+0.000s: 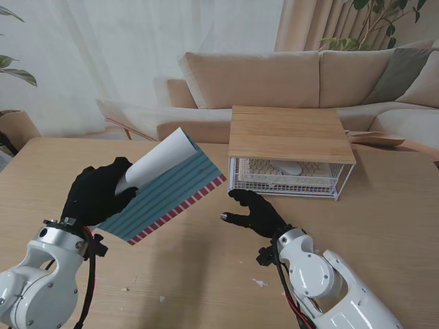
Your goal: Unroll the mouse pad and set up the keyboard and mouse from the tabletop organizer
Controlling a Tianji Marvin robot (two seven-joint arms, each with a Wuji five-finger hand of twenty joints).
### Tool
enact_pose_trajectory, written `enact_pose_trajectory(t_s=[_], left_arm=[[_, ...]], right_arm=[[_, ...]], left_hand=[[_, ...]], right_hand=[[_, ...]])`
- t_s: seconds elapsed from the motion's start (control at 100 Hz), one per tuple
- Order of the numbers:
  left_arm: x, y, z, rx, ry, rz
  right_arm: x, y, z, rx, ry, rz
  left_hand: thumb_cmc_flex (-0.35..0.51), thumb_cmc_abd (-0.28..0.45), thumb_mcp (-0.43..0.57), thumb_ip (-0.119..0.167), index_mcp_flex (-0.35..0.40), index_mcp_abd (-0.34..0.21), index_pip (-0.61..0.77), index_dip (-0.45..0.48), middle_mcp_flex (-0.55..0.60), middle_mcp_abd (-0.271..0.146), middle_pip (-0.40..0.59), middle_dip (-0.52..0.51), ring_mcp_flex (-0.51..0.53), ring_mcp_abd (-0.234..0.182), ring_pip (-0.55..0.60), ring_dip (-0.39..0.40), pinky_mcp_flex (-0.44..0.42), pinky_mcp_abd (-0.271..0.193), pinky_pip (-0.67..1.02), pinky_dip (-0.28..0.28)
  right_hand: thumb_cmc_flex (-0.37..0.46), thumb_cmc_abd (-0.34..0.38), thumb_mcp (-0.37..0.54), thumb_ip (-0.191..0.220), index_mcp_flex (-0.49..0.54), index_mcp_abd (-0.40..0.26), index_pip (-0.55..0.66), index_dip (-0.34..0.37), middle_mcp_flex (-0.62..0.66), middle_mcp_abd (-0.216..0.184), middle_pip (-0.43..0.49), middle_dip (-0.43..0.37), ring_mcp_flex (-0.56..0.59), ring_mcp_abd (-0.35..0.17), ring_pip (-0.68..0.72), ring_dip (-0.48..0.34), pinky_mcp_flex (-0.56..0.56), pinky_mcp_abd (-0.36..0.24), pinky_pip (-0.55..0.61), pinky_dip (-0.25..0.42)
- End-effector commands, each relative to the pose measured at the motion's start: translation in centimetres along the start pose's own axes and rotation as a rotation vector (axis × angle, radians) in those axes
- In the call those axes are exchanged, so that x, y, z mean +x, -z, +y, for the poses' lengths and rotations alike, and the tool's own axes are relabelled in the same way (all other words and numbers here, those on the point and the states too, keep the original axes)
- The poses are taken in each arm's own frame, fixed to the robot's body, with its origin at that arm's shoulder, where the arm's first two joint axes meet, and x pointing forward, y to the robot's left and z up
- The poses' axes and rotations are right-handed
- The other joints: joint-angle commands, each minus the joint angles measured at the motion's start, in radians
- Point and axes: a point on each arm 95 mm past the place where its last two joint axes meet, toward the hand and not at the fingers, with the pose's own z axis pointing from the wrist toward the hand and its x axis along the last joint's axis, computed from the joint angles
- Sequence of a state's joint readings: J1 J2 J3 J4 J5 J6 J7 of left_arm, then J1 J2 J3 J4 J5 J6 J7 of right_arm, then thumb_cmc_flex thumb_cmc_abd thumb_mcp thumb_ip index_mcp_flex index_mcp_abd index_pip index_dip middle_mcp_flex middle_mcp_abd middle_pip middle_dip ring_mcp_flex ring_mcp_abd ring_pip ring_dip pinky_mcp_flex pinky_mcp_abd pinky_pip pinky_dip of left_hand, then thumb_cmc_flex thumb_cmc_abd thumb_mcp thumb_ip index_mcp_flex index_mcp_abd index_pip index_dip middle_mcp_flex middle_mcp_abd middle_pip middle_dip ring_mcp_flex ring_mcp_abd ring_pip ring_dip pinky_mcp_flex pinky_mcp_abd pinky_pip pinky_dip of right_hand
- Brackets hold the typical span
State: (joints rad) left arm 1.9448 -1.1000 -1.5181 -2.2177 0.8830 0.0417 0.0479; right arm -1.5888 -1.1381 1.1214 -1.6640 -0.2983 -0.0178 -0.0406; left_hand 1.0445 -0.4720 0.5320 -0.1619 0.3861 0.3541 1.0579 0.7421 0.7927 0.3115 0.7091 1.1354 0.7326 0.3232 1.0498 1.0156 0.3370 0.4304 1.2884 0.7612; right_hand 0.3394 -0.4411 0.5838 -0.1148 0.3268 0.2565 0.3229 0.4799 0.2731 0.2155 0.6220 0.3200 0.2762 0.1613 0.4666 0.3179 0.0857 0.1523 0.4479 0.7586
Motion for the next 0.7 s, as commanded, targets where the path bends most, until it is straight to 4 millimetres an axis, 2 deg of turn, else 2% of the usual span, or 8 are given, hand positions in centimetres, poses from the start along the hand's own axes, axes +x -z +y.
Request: enact_pose_trajectory(t_s=[0.0, 0.12, 0.25, 0.51, 0.69], left_arm=[[0.8, 0.0, -0.5, 0.015, 0.035, -0.002], [1.4, 0.1, -0.3, 0.027, 0.072, -0.002], [2.1, 0.3, 0.2, 0.032, 0.122, -0.011], [3.4, 0.5, 0.3, 0.054, 0.236, -0.018], [4.1, 0.5, 0.0, 0.062, 0.29, -0.02]], right_arm=[[0.7, -0.1, -0.9, 0.044, -0.019, 0.025], [1.6, -0.6, -1.9, 0.071, -0.146, 0.011], [2.8, -1.2, -2.9, 0.065, -0.355, 0.008], [3.9, -2.0, -2.5, -0.006, -0.407, 0.006], [4.6, -3.1, -2.1, -0.022, -0.43, 0.028]], left_hand=[[0.111, 0.067, 0.042, 0.023, -0.01, -0.037, 0.066, 0.031, 0.011, -0.035, 0.005, 0.026, 0.025, -0.032, 0.002, -0.003, 0.004, -0.015, -0.012, -0.008], [0.11, 0.065, 0.043, 0.023, -0.008, -0.036, 0.064, 0.031, 0.015, -0.035, 0.003, 0.025, 0.03, -0.033, -0.002, -0.005, 0.008, -0.012, -0.014, -0.013], [0.108, 0.065, 0.043, 0.022, -0.008, -0.036, 0.063, 0.032, 0.016, -0.035, 0.002, 0.025, 0.03, -0.031, -0.003, -0.005, 0.009, -0.009, -0.015, -0.016], [0.111, 0.063, 0.048, 0.023, -0.005, -0.035, 0.061, 0.032, 0.016, -0.031, -0.002, 0.027, 0.027, -0.024, -0.006, -0.005, 0.006, -0.002, -0.02, -0.023], [0.113, 0.064, 0.047, 0.023, -0.004, -0.035, 0.06, 0.032, 0.015, -0.029, -0.003, 0.03, 0.025, -0.022, -0.007, -0.004, 0.003, -0.002, -0.02, -0.026]], right_hand=[[-0.06, -0.033, -0.014, 0.018, -0.025, 0.032, -0.019, 0.022, -0.041, 0.015, 0.006, -0.008, -0.022, 0.009, -0.01, -0.008, 0.011, -0.001, -0.028, 0.01], [-0.075, -0.048, -0.017, -0.003, -0.052, 0.033, -0.043, 0.032, -0.076, 0.014, 0.005, -0.01, -0.035, 0.008, -0.014, -0.012, 0.022, 0.012, -0.047, -0.013], [-0.041, -0.078, -0.041, -0.019, -0.083, 0.014, -0.066, 0.047, -0.107, -0.003, -0.011, -0.023, -0.054, -0.008, -0.015, -0.014, 0.011, 0.026, -0.09, -0.066], [-0.047, -0.102, -0.052, -0.019, -0.115, 0.011, -0.067, 0.062, -0.109, -0.01, -0.062, -0.047, -0.068, -0.02, -0.023, -0.019, 0.003, 0.029, -0.095, -0.088], [-0.062, -0.114, -0.017, -0.021, -0.123, 0.008, -0.067, 0.064, -0.103, -0.011, -0.088, -0.056, -0.068, -0.021, -0.033, -0.025, -0.004, 0.022, -0.086, -0.091]])
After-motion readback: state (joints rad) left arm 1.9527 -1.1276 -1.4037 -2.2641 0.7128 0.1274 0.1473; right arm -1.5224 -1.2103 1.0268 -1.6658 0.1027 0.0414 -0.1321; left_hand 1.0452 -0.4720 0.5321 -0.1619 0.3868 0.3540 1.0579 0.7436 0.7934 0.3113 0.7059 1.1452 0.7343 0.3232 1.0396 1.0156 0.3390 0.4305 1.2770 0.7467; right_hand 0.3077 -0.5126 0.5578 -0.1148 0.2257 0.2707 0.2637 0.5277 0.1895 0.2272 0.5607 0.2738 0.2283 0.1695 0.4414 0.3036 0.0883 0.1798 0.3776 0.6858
